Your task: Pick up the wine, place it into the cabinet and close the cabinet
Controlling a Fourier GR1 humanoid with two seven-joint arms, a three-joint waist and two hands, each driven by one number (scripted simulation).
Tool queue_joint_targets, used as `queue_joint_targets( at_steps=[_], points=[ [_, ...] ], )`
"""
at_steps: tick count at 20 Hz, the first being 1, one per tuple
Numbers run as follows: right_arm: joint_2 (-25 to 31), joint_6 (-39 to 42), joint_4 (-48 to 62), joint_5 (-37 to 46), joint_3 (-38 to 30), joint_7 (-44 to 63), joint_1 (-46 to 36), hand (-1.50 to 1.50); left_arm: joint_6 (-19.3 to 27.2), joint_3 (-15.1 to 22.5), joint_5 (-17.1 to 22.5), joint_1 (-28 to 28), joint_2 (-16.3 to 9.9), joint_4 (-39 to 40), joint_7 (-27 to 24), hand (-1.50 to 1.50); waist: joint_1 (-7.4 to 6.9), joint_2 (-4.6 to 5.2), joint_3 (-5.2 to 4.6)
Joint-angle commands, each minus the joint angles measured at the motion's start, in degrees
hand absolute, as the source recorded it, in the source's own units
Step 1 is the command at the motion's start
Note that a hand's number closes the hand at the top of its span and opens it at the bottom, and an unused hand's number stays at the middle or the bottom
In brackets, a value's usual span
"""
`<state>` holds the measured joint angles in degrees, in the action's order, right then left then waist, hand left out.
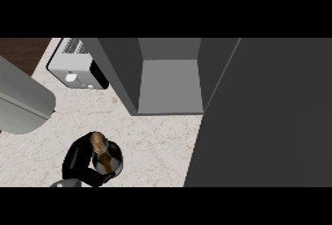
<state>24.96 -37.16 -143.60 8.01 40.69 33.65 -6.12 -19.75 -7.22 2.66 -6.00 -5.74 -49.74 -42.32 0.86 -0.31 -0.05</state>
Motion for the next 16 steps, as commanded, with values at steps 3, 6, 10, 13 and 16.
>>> queue_joint_targets(
  at_steps=[3,6,10,13,16],
  points=[
    [2.26,-1.25,-10.91,7.1,2.1,0.99,5.65,-1.5,-4.8,1.67,2.59,1.36,0.66,-5.08,2.93,1.5,0.08,-0.19,0.05],
    [1.89,-0.51,-8.78,4.72,-0.34,1.18,2.19,-1.5,-2.41,4.9,2.35,5.28,3.57,-14.75,7.64,1.5,-0.75,-0.16,0.08],
    [4.45,-1.1,-11.88,3.83,-0.38,1.18,5.08,-1.5,-1.05,5.97,4.35,4.83,4.38,-22.17,15.52,1.5,-0.32,-0.24,0.1],
    [2.48,-2.25,-8.86,6.44,3.23,-0.83,5.64,-1.5,0.45,10.46,4.36,8.58,5.66,-25.43,15.3,1.5,-0.43,-0.1,0.05],
    [5.07,-1.77,-11.24,3.91,-0.12,1.34,4.71,-1.5,1.01,12.33,4.95,11.71,5.7,-33.54,20.62,1.5,-0.66,-0.21,0.06]
  ],
)
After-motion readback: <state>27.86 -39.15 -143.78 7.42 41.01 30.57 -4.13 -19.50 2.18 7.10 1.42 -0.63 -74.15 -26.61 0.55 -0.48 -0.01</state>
